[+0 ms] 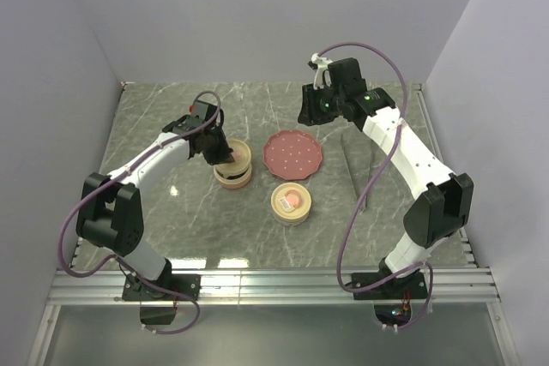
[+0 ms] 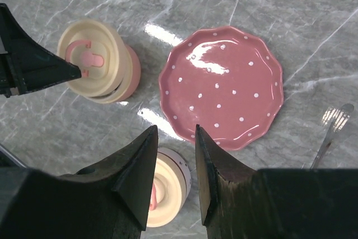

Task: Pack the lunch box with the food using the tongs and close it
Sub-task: Put the lid back on the lunch box

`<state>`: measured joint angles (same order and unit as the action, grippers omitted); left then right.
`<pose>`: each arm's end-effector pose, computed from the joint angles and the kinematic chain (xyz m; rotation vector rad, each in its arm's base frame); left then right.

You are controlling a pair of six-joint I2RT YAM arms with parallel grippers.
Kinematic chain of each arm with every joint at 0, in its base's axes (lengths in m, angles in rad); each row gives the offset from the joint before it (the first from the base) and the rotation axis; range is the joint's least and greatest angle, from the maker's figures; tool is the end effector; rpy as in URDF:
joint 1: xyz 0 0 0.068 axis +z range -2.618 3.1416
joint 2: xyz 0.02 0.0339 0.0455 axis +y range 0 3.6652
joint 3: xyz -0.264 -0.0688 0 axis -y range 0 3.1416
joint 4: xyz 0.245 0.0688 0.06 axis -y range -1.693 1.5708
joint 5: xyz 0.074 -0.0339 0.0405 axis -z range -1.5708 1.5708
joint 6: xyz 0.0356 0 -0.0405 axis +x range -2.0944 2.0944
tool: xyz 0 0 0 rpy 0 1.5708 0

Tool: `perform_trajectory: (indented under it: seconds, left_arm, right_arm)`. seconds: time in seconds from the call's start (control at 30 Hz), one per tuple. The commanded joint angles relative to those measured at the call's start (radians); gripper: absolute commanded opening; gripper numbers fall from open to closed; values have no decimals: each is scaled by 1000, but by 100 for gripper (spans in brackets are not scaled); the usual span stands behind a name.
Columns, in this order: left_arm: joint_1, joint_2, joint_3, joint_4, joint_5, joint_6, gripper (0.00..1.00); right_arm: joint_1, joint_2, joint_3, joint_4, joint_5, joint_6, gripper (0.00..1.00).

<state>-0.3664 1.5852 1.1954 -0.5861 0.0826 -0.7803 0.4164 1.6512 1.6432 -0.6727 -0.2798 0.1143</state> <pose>0.3113 -0.1226 0.2492 -0.5089 2.5863 -0.5298 0.3351 0.1590 0.3666 -0.4954 2.2350 0.5961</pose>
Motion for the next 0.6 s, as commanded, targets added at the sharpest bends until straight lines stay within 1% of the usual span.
perform_trajectory:
  seconds: [0.0,0.17,0.4,0.57]
  left_arm:
    - [-5,9,-13,32,20,-31,0]
    - [-5,4,-31,37,29,-51,0]
    - [-5,21,-85,89,89,-77,0]
    - [-5,19,-97,75,63,-88,0]
  right_arm:
    - [5,-36,13,28,-12,4,41]
    - [5,-34,9,30,-13,5,41]
    - [5,-28,13,27,-18,5,41]
    - [5,-25,9,28,-22,5,41]
